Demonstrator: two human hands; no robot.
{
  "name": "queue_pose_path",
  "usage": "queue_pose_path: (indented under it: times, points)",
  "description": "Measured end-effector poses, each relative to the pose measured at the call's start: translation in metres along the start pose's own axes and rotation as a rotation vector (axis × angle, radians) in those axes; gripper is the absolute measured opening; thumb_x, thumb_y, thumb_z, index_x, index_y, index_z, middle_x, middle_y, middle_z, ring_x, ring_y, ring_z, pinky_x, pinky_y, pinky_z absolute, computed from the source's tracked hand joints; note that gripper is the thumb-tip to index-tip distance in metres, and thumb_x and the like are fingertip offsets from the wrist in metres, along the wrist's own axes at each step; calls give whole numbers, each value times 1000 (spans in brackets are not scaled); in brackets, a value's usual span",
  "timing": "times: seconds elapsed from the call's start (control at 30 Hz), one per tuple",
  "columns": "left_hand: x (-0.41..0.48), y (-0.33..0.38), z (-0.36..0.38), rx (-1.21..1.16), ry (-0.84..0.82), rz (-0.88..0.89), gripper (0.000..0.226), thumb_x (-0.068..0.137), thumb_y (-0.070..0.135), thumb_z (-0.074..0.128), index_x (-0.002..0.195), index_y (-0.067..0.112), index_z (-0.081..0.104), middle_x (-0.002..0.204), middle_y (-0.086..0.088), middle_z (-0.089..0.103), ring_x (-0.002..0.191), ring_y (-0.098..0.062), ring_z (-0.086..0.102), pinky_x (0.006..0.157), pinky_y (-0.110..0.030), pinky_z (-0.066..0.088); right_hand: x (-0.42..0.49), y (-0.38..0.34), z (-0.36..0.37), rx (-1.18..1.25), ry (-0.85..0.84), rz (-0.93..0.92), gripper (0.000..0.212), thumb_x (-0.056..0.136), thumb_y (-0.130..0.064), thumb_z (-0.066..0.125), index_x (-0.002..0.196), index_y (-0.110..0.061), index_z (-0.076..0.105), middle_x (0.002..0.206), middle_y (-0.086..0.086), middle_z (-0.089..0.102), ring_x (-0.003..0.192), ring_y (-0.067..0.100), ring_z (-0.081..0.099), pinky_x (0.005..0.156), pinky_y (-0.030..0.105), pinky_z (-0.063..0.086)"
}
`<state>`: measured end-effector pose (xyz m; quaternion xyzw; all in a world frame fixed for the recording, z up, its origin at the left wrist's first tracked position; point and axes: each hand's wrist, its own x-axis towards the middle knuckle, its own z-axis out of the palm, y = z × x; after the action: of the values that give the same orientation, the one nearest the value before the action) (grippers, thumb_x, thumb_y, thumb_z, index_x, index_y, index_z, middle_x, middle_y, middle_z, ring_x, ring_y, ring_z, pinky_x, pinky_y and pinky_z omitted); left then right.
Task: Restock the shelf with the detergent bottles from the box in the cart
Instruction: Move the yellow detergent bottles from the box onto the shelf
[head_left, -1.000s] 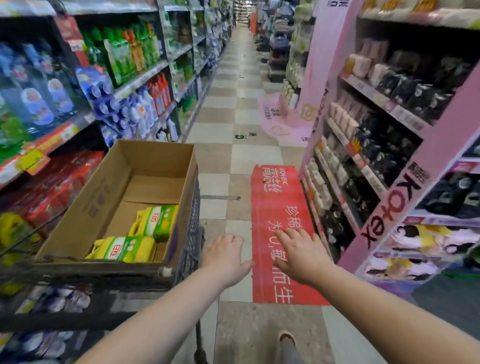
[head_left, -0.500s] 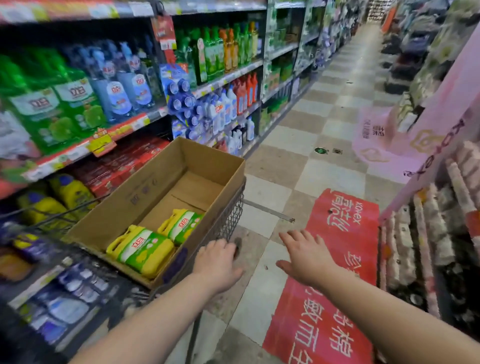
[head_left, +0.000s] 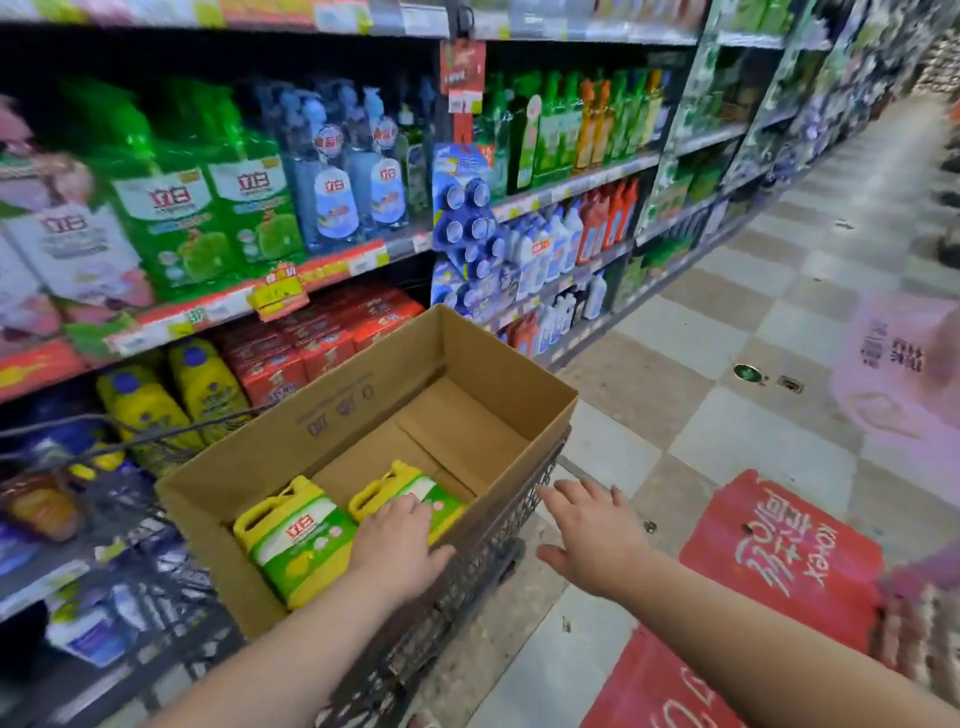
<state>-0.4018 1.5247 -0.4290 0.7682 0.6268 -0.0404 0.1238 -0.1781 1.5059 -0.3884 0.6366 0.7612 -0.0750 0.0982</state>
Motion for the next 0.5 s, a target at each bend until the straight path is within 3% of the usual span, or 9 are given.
queue_pose_path:
  times: [0.2, 0.5]
  points:
    - [76, -36, -16, -45, 3, -66, 52, 87, 56, 45, 125, 20, 47, 130, -4, 48, 121, -27, 46, 99, -38, 37, 109, -7, -31, -69, -13, -70, 69, 89, -52, 47, 147, -23, 20, 152, 5, 29, 142, 30, 20, 114, 53, 16]
    - [92, -96, 19, -162, -96, -320, 53, 85, 55, 50, 125, 21, 48, 127, -5, 50, 121, -26, 45, 99, -38, 37, 215, -42, -21, -196, -234, -269, 70, 90, -52, 44, 147, -19, 20, 151, 4, 28, 141, 27, 21, 113, 48, 22]
